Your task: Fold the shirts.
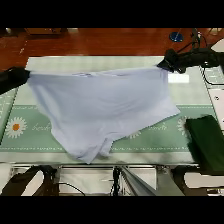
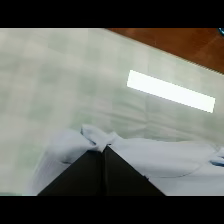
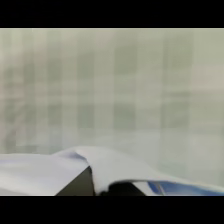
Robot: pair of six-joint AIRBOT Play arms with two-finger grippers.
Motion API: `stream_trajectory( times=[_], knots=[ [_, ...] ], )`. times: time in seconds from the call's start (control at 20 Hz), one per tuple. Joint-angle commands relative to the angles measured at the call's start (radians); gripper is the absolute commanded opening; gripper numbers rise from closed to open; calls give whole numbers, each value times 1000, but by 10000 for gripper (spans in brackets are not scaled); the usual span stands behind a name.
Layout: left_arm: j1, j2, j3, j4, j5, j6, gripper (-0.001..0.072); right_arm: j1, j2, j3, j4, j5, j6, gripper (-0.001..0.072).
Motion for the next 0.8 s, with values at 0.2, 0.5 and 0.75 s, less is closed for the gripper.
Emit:
stream_trajectory(
  times=[0.2, 0.5, 0.75],
  knots=[
    [-233, -354, -9, -3, 359, 0, 17, 4, -118, 6, -16, -222, -142, 27],
    [-244, -435, 2, -4, 323, -2, 151, 3, -150, 6, -6, -170, -213, 368],
    [-62, -330, 185, 34, -138, -2, 400, -110, -10, 104, -95, 18, -212, 441]
  ],
)
